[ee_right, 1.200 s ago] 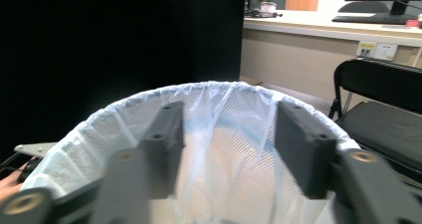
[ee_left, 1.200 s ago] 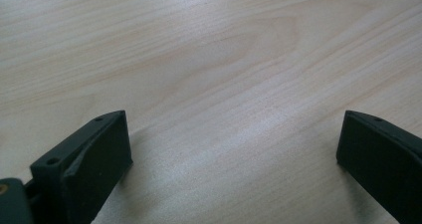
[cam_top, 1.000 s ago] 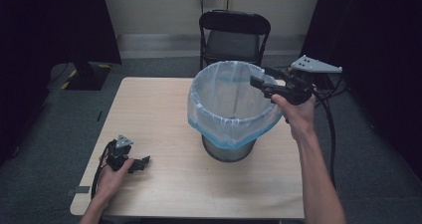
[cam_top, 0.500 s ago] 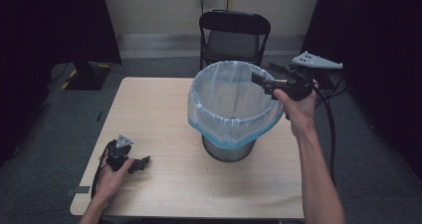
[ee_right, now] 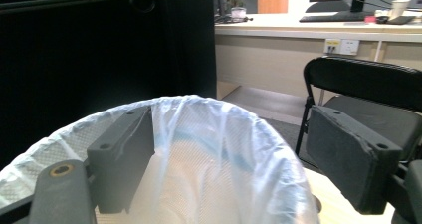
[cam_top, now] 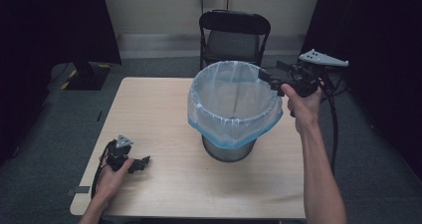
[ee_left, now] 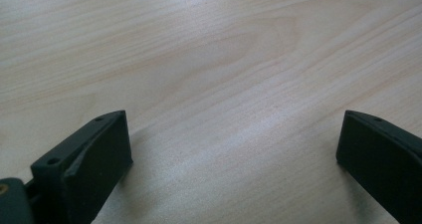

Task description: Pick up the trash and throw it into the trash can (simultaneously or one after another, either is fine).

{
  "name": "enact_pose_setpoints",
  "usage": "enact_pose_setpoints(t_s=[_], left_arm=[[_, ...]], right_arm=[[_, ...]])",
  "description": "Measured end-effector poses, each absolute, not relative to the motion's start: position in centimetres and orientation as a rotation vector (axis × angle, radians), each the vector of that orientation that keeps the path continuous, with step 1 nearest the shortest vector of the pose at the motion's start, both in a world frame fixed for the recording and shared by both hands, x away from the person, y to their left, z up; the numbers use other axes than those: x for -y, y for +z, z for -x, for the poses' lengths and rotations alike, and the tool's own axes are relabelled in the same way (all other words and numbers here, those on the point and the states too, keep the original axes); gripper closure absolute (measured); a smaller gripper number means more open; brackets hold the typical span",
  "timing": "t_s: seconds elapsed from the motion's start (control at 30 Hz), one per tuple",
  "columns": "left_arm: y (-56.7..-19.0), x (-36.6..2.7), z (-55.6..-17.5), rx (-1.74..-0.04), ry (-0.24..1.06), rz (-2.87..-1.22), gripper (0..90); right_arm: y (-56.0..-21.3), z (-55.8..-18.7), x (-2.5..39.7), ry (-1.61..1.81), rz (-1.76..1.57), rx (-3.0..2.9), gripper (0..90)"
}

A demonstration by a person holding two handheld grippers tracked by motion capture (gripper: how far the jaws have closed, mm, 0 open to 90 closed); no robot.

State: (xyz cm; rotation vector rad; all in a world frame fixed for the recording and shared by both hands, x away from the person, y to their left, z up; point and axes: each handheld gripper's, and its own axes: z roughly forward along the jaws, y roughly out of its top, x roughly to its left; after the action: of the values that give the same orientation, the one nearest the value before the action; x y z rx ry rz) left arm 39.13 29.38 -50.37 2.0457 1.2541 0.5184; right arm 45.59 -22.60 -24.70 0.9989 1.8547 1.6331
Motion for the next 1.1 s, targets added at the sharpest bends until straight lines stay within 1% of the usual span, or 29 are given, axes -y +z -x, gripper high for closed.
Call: enact_pose_setpoints(t_s=[0.33, 0.77, 1.1], left_arm=[[-50.4, -29.4, -39.1, -1.255, 0.52, -2.046, 0.3], [-50.4, -29.4, -39.1, -1.257, 0.521, -2.045, 0.3], [-50.4, -29.4, -39.1, -1.257, 0.521, -2.045, 0.3]], right_arm=[[-24.7, -45.6, 24.7, 1.593, -1.045, -1.808, 23.2], [-25.3, -46.5, 27.0, 1.487, -1.131, -1.765, 21.9], [-27.1, -47.2, 28.9, 1.407, -1.229, -1.749, 21.1]])
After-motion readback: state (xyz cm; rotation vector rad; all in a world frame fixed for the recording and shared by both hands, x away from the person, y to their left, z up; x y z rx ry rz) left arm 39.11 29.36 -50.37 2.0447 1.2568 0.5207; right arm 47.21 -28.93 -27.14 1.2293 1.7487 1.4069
